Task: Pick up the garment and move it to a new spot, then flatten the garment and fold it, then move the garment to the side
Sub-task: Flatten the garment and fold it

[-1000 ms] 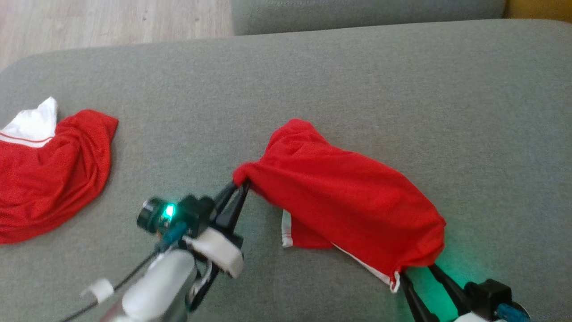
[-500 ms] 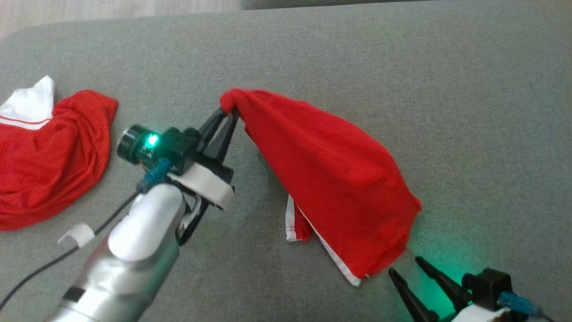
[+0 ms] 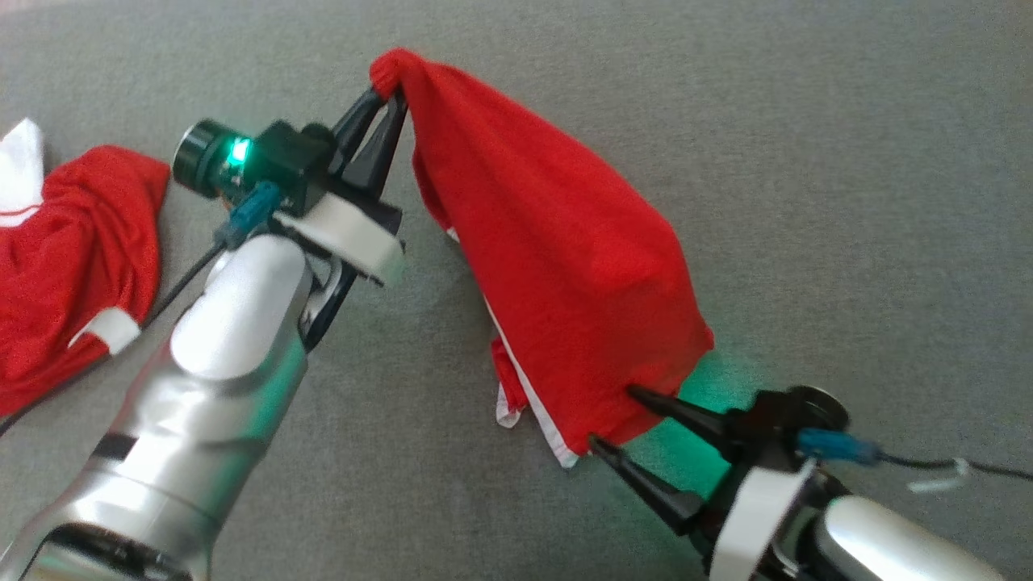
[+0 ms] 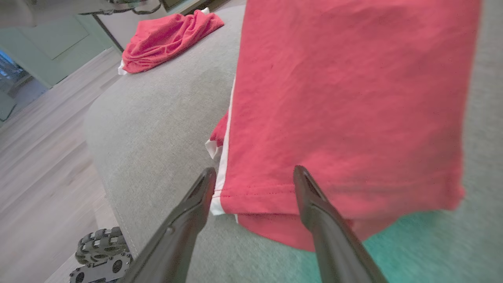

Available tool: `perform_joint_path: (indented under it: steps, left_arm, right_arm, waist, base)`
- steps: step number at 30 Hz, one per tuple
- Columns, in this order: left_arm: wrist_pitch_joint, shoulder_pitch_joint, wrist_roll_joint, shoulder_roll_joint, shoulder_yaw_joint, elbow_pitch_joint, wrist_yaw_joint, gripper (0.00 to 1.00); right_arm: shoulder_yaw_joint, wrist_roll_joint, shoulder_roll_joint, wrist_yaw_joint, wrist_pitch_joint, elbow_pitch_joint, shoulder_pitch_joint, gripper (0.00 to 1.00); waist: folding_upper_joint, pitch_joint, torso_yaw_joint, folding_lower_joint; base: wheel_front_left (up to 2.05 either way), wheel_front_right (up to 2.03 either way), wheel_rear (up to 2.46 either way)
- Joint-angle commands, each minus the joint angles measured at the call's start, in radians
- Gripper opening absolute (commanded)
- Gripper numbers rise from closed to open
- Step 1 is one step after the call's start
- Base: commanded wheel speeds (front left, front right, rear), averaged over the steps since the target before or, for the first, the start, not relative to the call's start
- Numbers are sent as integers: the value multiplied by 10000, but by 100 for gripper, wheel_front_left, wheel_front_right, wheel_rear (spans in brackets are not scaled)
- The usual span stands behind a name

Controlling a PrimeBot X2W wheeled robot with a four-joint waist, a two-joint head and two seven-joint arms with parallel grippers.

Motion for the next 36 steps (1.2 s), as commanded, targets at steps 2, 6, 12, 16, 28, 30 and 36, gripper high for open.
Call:
perform_joint_path:
  steps: [2, 6, 12, 16, 28, 30, 36]
  left_arm:
    - [-92, -674, 121, 118, 458, -113, -51, 0]
    - [-93, -991, 167, -142, 487, 102, -90, 0]
    - [-93, -1135, 227, -423, 516, 188, -124, 0]
    - [-93, -1160, 257, -481, 546, 230, -136, 0]
    - [-93, -657, 29, 169, 363, 400, -147, 0]
    - [-93, -561, -120, 343, 267, 383, -148, 0]
    - [166, -504, -1153, 797, -304, -100, -148, 0]
  right_arm:
    - [795, 285, -301, -6, 46, -7, -525, 100]
    - [2339, 718, -423, -6, 16, 727, -1717, 100]
    - [3776, 1311, -270, -6, -215, 1944, -2856, 100]
    - [4079, 1412, -138, -6, -235, 2375, -3193, 0]
    - [3541, 1950, -1275, -6, -1501, 1820, -3335, 0]
    - [2972, 2085, -1707, -6, -1821, 1555, -3215, 0]
    - [313, 2435, -3006, -6, -2318, 485, -2714, 0]
  waist:
    - [0, 144, 170, -2]
    - [0, 269, 402, -2]
    - [0, 413, 692, -2]
    - [0, 518, 824, -2]
    - [0, -205, 358, -2]
    - [0, -432, 230, -2]
    - [0, -960, -197, -2]
  base:
    - [0, 0, 0]
    - [0, 0, 0]
    - [0, 0, 0]
    - [0, 0, 0]
    - [0, 0, 0]
    - [0, 0, 0]
    - [0, 0, 0]
